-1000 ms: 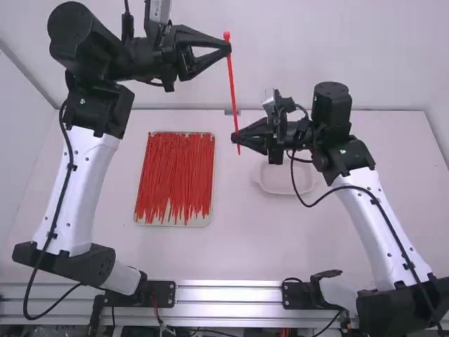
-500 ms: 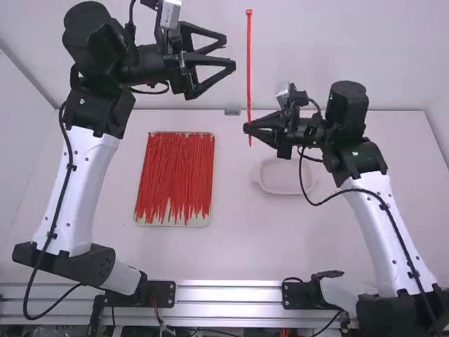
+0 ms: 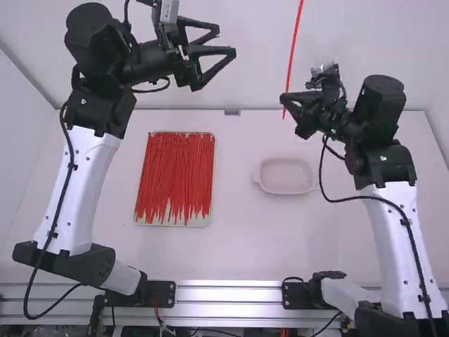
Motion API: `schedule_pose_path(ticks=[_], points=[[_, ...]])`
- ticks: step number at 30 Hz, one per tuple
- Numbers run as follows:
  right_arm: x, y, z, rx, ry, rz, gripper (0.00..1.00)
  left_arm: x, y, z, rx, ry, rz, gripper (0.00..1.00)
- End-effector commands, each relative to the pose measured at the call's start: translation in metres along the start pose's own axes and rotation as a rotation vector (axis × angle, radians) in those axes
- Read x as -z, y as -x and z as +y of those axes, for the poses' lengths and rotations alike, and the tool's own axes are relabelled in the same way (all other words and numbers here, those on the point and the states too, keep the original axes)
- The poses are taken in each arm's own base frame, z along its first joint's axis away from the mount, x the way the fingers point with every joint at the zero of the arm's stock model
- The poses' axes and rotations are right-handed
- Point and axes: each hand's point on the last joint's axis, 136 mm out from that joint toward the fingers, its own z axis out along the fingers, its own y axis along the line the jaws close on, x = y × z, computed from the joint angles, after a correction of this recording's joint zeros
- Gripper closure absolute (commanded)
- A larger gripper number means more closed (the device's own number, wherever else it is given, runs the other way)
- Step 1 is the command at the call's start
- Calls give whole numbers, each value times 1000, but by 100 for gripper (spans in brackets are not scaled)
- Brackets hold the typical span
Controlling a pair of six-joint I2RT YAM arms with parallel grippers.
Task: Fasten the cable tie
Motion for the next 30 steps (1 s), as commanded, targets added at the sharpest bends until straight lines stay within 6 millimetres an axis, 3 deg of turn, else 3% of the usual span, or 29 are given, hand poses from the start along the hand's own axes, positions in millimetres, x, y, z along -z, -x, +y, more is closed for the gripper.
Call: schedule_pose_path(ticks=[1, 7, 16, 22, 30], points=[[2, 5, -31, -1, -204, 5, 100, 2, 5, 5, -22, 49, -22, 1], [7, -10, -65, -26, -493, 65, 100, 2, 9, 9, -32, 71, -37, 1], [22, -32, -71, -87, -842, 123, 100, 2, 11, 11, -14, 87, -48, 1], [36, -36, -62, -78, -1076, 92, 100, 3, 10, 12, -6, 91, -47, 1], [41, -38, -33, 24, -1210, 76, 100, -2, 8, 7, 70, 74, -44, 1]])
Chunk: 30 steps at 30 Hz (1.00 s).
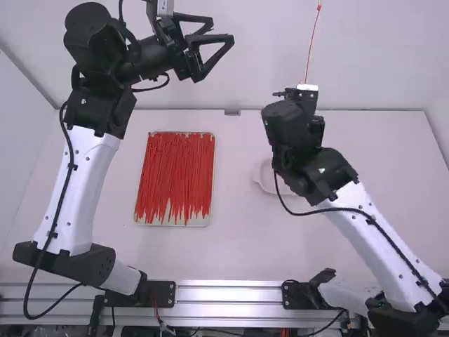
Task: Fasten the cable tie
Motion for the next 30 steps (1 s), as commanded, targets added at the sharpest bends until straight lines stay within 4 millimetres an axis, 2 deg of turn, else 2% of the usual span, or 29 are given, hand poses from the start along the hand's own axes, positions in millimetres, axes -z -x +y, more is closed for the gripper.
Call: schedule_pose_path(ticks=[1, 8, 14, 16, 21, 22, 24, 27, 30], points=[[11, 12, -17, -34, -146, -63, 100, -2, -1, -7, 24, -10, 0, 1], [21, -5, 10, 64, -113, -42, 100, -5, -5, -13, 35, -27, 15, 1], [22, -3, 21, 64, -92, -54, 100, -7, -12, -12, 40, -21, 38, 1], [22, 4, 20, 59, -93, -66, 100, -7, -13, -13, 41, -23, 38, 1], [25, 38, 12, 24, -69, -109, 100, -7, -12, -13, 38, -23, 36, 1], [24, 50, 10, 15, -46, -123, 100, -7, -12, -13, 38, -23, 36, 1], [23, 59, 8, 9, -40, -134, 100, -7, -12, -12, 38, -21, 36, 1], [6, 84, 2, -13, -32, -147, 100, -8, -12, -6, 47, 14, 31, 1], [-9, 89, -3, -20, -58, -132, 100, -7, -12, -4, 48, 25, 29, 1]])
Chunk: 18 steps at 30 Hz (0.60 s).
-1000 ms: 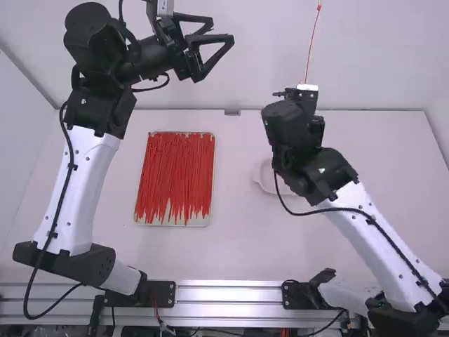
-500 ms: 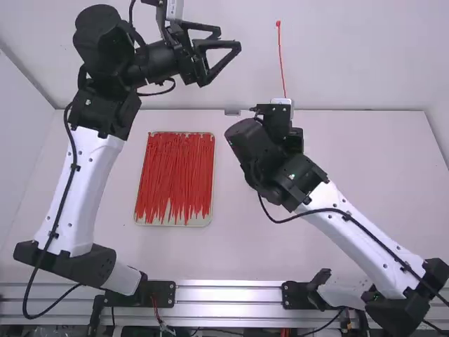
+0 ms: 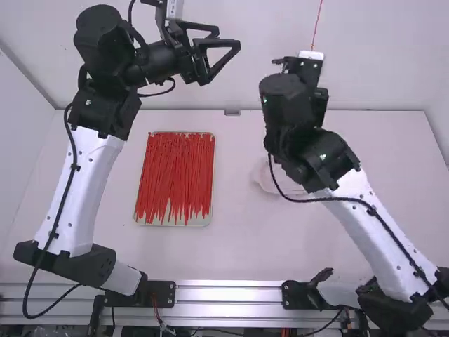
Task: Fasten the cable tie
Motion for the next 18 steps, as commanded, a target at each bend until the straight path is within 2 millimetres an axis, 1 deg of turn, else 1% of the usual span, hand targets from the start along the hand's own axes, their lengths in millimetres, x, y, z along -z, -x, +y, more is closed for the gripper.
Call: schedule_pose_path(ticks=[1, 2, 3, 5, 7, 9, 11, 14, 15, 16, 18], points=[[-23, -1, 9, 44, -8, 26, 100, 0, 1, -4, -12, 4, -8, 1], [-24, -2, 9, 44, -11, 27, 100, 0, 1, -4, -12, 4, -8, 1], [-35, -4, 10, 51, -35, 39, 100, 1, 2, -2, -14, 11, -10, 1], [-50, -13, 12, 74, -69, 63, 100, 2, 3, 0, -14, 15, -12, 1], [-58, -23, 11, 82, -116, 84, 100, 1, 3, -1, -22, 14, -12, 1], [-61, -31, 7, 88, -181, 98, 100, 2, 4, 2, -20, 28, -17, 1], [-57, -42, 7, 114, -252, 108, 100, 2, 5, 8, -14, 66, -27, 1], [-49, -48, 6, 133, -305, 104, 100, 2, 5, 9, -15, 71, -30, 1], [-40, -49, 6, 148, -348, 86, 100, 2, 6, 10, -9, 71, -31, 1], [-38, -49, 6, 150, -354, 82, 100, 2, 6, 10, -6, 72, -31, 1], [-26, -47, 6, 156, -381, 55, 100, 2, 6, 9, -7, 70, -33, 1]])
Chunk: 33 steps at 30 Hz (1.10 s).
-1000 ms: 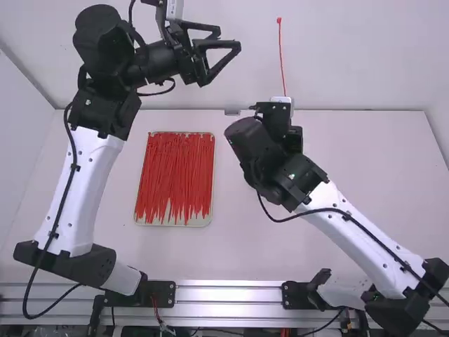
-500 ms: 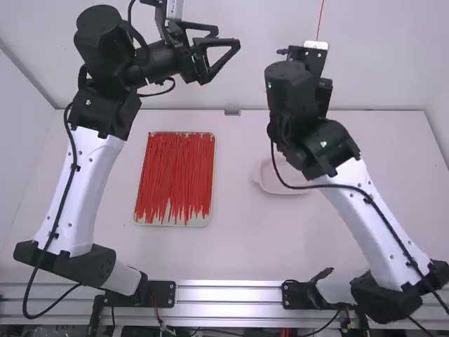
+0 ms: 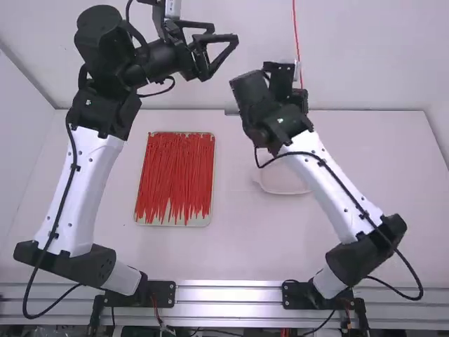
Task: Fasten the cable tie
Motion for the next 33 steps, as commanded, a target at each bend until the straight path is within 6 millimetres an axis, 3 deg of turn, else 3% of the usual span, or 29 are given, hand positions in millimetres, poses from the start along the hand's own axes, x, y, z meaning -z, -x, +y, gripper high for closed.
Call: schedule_pose_path(ticks=[1, 17, 20, 23, 26, 29, 33], points=[[19, 15, -21, -101, -114, -78, 100, 1, 4, -3, -15, 0, -13, 1], [105, 22, 23, 5, 59, -205, 100, 2, 7, -2, 3, 11, -29, 1], [117, 23, 23, 8, 58, -229, 100, 2, 8, -2, 0, 11, -32, 9], [128, 24, 25, 8, 65, -250, 100, 2, 8, -2, 3, 11, -32, 30], [129, 24, 26, 9, 71, -252, 100, 2, 7, -1, 18, 13, -30, 42], [129, 24, 26, 9, 71, -251, 100, 2, 8, -2, 15, 12, -33, 45], [129, 24, 26, 10, 72, -251, 100, 2, 9, -1, 18, 14, -37, 64]])
